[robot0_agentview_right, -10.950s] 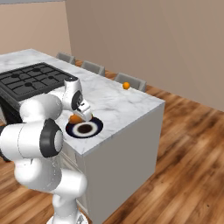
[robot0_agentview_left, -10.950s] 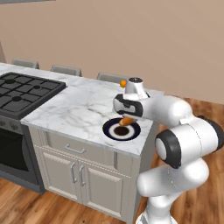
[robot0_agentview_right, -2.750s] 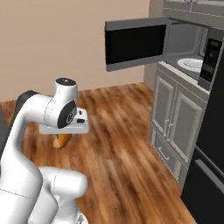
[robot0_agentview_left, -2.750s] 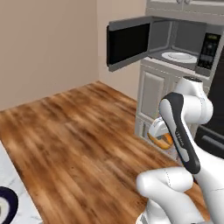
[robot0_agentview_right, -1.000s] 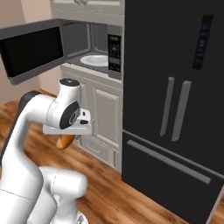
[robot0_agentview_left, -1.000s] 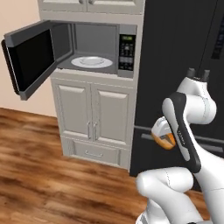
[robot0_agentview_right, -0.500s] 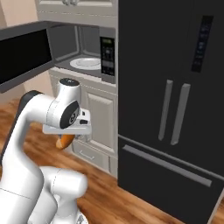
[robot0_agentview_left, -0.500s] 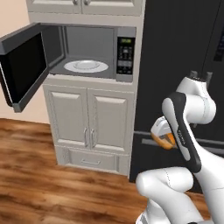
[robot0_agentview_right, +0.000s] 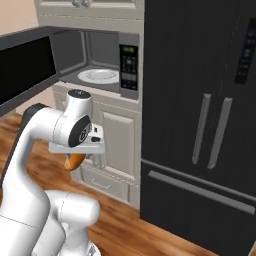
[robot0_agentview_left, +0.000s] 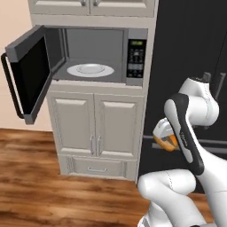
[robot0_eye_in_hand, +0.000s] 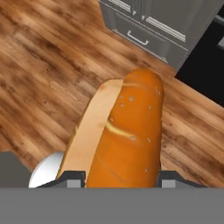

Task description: Pick the hotdog bun from the counter and place it in the microwave. Then turn on the microwave.

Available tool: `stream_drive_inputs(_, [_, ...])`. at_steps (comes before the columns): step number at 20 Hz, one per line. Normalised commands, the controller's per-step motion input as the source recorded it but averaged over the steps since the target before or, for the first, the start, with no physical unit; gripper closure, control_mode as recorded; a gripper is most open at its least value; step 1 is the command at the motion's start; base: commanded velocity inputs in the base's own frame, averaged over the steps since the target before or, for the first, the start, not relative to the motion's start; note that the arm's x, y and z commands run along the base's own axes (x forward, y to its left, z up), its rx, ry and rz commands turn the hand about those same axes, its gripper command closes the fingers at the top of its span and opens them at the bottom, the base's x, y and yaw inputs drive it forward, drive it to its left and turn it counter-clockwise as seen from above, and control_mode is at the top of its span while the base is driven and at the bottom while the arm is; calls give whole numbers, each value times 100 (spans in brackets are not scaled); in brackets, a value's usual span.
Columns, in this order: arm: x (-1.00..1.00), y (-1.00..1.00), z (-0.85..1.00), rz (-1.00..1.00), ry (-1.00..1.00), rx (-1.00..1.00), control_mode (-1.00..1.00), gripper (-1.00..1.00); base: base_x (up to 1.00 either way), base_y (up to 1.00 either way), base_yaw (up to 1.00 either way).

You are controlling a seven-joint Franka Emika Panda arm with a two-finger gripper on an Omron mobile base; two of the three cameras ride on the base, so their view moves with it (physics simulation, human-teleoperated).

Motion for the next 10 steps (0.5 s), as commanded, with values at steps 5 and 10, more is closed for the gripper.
stream_drive_inputs(5, [0, 0, 0, 0, 0, 0, 100, 100, 26, 50, -22])
stream_drive_inputs(10, [0, 0, 0, 0, 0, 0, 100, 100, 30, 44, -25])
